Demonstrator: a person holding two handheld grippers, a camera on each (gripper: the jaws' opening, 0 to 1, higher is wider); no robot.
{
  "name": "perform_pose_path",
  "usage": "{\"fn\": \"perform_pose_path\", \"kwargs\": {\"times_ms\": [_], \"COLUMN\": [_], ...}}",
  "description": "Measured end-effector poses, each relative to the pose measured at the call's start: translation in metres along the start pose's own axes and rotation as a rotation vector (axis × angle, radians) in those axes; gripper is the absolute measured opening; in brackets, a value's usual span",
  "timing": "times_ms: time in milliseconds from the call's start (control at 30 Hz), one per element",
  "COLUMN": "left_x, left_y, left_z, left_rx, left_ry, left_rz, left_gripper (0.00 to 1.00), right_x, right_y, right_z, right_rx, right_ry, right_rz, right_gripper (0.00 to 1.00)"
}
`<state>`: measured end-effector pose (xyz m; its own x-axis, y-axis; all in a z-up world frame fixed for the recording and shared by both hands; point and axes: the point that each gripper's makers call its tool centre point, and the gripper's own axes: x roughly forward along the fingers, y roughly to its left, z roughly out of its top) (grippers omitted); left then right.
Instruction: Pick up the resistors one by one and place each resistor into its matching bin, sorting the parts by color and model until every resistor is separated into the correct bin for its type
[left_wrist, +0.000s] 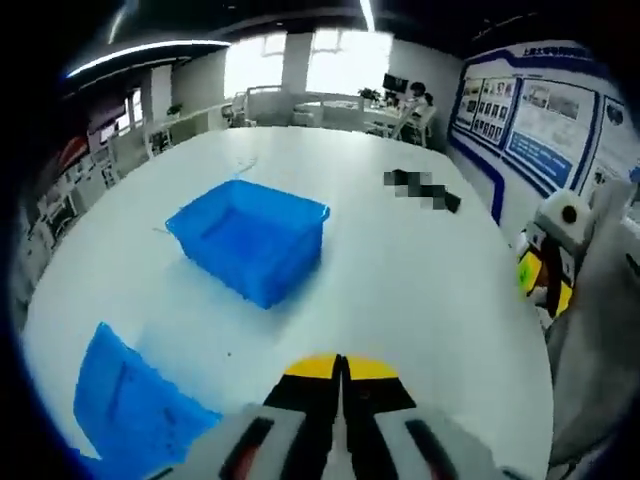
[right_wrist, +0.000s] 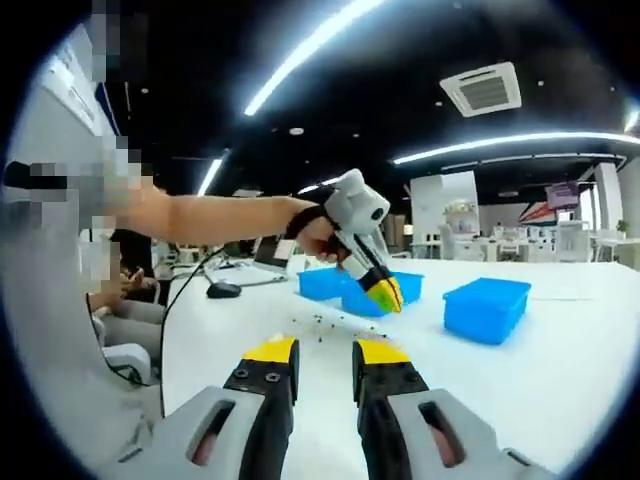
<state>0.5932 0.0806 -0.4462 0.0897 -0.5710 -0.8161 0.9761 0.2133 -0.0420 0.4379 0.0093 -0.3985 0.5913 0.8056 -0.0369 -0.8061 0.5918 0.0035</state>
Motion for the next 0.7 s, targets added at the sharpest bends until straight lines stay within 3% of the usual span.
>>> {"fn": "perform_pose_path", "kwargs": {"times_ms": [67,167,233,367,700], "left_x": [0.003,0.011,0.015,0.022,0.026], "left_y": [0.003,-0.002,-0.002,0.008,0.009], "left_z": [-0.012,-0.012,-0.020,-0.025,-0.028], "left_rx": [-0.002,-0.066,-0.089,-0.067,-0.018], "left_ry": [0.083,0.084,0.135,0.171,0.206], "left_rz": [0.029,-0.014,-0.038,0.004,-0.020], "left_gripper": [0.15,0.15,0.15,0.15,0.11], "right_x": [-0.002,-0.003,-0.003,-0.003,-0.005], "right_y": [-0.004,-0.009,-0.012,-0.013,-0.025], "right_z": [0.000,-0.001,-0.001,0.001,-0.007], "right_rx": [-0.012,-0.023,-0.025,-0.023,-0.014], "right_ry": [0.003,0.002,0.004,-0.006,0.008], "right_rz": [-0.005,-0.012,-0.014,-0.008,-0.027], "right_gripper": [0.24,0.24,0.24,0.24,0.24]}}
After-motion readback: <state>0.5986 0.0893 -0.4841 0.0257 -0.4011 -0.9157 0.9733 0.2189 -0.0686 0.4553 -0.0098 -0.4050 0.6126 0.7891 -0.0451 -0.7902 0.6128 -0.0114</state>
